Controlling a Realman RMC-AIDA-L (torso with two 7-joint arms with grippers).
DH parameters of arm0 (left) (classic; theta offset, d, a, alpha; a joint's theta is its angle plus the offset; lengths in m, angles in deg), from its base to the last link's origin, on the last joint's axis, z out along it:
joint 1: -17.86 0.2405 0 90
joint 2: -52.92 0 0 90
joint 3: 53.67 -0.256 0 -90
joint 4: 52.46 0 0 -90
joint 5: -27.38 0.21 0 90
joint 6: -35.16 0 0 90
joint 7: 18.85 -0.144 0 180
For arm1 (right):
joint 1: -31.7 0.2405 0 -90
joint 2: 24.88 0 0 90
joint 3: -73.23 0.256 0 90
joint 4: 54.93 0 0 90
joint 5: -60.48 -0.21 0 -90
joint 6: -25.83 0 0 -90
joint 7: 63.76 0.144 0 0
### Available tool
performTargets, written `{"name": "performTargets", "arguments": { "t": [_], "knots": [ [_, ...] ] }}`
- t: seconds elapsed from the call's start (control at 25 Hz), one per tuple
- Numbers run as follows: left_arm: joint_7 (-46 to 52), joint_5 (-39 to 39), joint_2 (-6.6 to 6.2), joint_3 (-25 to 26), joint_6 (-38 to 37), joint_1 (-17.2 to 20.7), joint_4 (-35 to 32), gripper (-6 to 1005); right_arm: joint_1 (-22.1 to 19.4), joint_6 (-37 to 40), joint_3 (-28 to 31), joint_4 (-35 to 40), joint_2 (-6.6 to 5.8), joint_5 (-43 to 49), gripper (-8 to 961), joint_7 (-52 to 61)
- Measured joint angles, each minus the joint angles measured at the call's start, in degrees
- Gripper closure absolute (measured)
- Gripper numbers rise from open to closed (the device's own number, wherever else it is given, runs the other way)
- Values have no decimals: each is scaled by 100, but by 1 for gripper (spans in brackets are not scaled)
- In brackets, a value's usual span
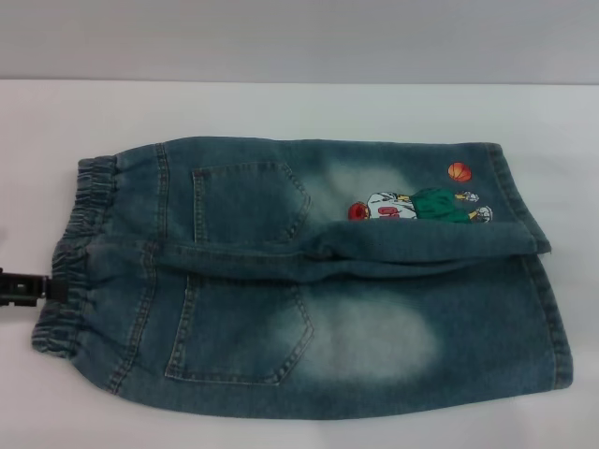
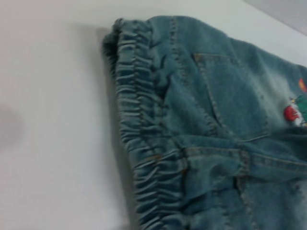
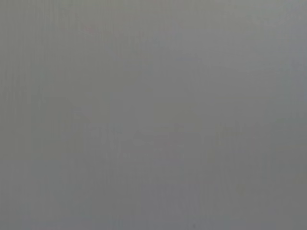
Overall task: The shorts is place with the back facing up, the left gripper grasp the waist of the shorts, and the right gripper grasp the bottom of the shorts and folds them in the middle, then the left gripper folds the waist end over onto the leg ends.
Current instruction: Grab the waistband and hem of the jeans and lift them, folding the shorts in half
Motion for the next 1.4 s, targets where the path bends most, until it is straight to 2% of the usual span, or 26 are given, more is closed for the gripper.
{"name": "performTargets", "arguments": {
  "t": [0.08,0.32,0.64,1.4],
  "knots": [
    [-32,-5,0,169,-230,-82,-19,305,2,0,0,-2,0,0,419,0],
    [11,35,-2,165,-401,-178,-22,231,8,0,-19,-7,0,0,420,0],
    [32,248,-28,167,-362,-104,27,232,-23,30,-64,5,8,25,420,8],
    [14,523,55,150,-118,-62,76,234,9,17,-170,-11,2,50,420,34]
  ]
}}
